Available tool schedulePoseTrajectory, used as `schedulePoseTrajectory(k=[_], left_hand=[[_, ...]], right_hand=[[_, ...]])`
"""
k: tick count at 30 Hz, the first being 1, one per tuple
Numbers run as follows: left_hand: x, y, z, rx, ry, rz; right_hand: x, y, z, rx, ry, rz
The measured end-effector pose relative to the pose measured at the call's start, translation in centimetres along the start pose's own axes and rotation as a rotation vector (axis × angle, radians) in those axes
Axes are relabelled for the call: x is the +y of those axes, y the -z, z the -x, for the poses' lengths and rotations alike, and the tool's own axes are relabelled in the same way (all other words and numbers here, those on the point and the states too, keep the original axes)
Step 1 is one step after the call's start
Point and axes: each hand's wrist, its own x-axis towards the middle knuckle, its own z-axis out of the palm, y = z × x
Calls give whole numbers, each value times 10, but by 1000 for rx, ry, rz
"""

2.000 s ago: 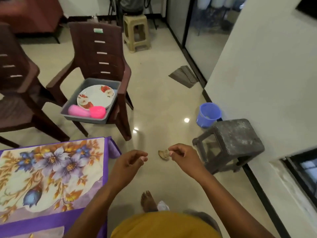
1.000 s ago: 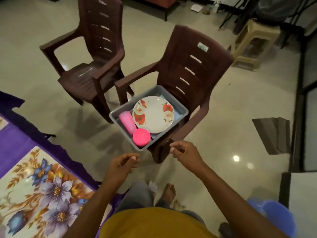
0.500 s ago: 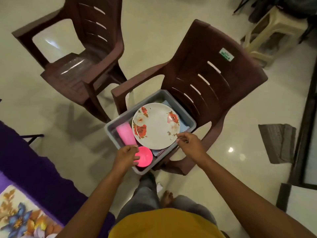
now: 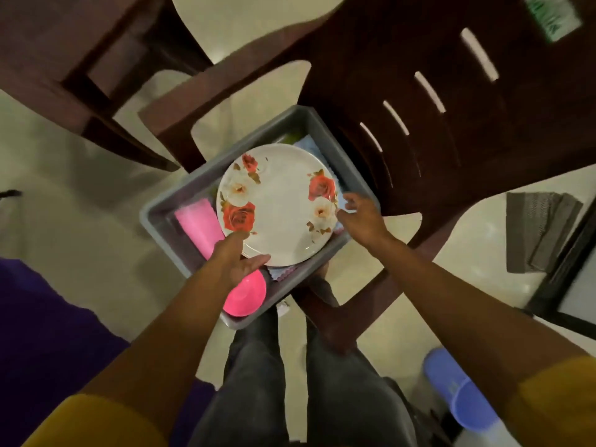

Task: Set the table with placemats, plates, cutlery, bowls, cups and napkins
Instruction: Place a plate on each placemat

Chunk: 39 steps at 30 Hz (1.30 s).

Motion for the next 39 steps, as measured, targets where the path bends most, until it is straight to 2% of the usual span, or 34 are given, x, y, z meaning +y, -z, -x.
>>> schedulePoseTrajectory(k=[5, 11, 23, 29, 36, 39], left_hand=[[1, -25, -24, 65, 58, 171], [5, -43, -32, 82, 107, 390], [9, -29, -52, 80, 180, 502], [11, -43, -28, 78, 127, 389], [10, -51, 16, 19, -45, 156], [7, -45, 57, 40, -106, 70]], right_hand=[[-4, -11, -56, -28, -35, 104], [-13, -20, -102, -122, -105, -13], [-30, -24, -133, -217, -123, -187], [-28, -8, -117, -145, -105, -211], [-40, 35, -71, 21, -46, -367], [-48, 55, -44, 84, 19, -404]])
